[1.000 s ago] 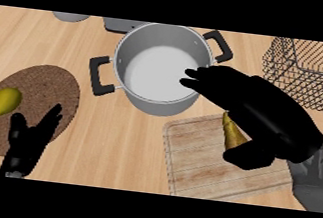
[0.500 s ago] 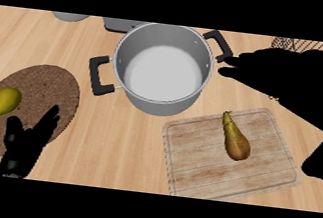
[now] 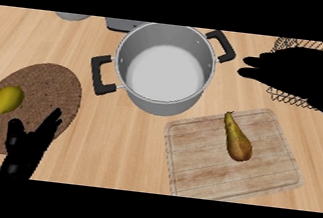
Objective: Pick the pear from the cutting board and place it in the basket
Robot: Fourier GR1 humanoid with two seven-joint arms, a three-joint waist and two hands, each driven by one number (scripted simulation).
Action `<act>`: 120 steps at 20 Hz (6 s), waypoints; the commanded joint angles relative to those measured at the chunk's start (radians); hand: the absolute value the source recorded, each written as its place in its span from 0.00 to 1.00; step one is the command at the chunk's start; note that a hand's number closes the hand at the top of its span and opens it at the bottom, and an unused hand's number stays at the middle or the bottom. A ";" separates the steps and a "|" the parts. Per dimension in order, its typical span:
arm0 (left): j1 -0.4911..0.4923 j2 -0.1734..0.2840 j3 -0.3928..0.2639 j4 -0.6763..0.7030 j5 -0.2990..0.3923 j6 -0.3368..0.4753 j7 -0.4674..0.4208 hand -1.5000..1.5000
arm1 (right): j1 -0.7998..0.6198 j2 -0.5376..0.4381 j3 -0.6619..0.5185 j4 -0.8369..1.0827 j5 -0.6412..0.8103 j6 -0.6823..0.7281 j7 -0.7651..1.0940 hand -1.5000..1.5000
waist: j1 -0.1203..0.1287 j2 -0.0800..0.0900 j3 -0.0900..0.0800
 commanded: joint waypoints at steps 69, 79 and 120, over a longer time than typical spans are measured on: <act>-0.025 -0.126 0.126 0.054 -0.127 -0.121 0.068 0.50 | 0.398 0.486 0.106 0.607 1.171 -0.459 -0.676 0.00 | 0.005 0.010 -0.009; 0.045 -0.128 0.142 0.028 -0.135 -0.142 0.041 0.50 | 0.440 0.479 0.164 0.671 1.317 -0.686 -0.784 1.00 | 0.009 0.010 -0.008; -0.002 -0.177 0.138 0.005 -0.166 -0.123 0.098 0.50 | 0.024 0.572 -0.675 0.133 0.702 -0.796 0.360 1.00 | 0.001 0.009 -0.008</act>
